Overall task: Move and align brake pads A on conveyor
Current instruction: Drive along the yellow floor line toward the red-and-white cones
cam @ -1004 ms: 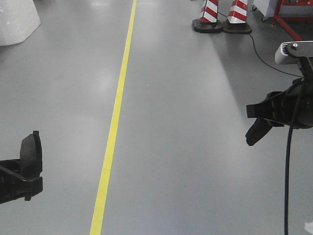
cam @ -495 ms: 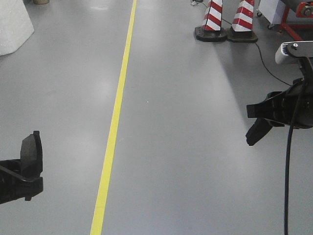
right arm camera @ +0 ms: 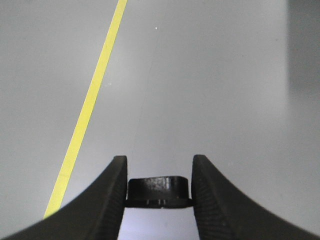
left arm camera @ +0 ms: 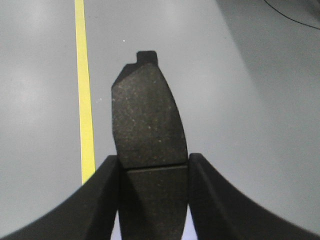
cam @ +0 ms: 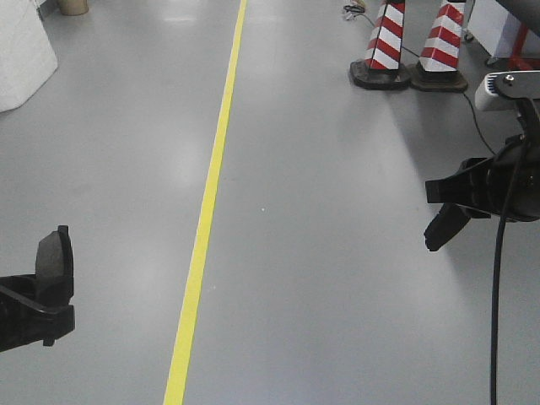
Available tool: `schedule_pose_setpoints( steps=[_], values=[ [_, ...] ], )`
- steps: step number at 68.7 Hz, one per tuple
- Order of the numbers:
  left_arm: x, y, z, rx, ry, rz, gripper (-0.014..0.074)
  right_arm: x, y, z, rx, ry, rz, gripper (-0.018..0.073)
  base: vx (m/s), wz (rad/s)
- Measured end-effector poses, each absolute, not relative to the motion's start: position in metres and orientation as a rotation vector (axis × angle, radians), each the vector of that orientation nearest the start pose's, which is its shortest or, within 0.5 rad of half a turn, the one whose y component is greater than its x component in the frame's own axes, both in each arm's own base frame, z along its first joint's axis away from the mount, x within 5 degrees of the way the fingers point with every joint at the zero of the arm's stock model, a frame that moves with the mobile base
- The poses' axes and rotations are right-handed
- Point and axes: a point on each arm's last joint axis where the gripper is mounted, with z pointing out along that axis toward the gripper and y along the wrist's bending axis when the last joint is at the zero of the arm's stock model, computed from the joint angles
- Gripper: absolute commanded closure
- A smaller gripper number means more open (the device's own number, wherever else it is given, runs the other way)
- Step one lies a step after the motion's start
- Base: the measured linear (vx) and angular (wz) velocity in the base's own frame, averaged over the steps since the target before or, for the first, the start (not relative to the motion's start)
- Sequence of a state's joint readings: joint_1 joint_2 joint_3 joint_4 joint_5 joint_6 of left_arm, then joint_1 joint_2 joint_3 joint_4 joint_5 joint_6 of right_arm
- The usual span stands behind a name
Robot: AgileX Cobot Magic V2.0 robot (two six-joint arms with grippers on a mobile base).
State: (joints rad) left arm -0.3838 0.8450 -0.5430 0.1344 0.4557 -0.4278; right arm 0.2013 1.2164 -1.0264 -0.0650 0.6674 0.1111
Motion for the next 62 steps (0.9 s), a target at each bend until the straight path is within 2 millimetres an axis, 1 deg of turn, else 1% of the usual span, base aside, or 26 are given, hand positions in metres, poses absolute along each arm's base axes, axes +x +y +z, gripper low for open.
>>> schedule_pose_setpoints(
  steps=[62],
  values=[
    [0.1526, -0.0558, 0.2716, 0.054, 2.254, -0.308, 0.0594, 0.2507, 0.0474, 0.3341, -0.145, 2.336, 0.083, 0.0555, 0.56, 0.02]
  ],
)
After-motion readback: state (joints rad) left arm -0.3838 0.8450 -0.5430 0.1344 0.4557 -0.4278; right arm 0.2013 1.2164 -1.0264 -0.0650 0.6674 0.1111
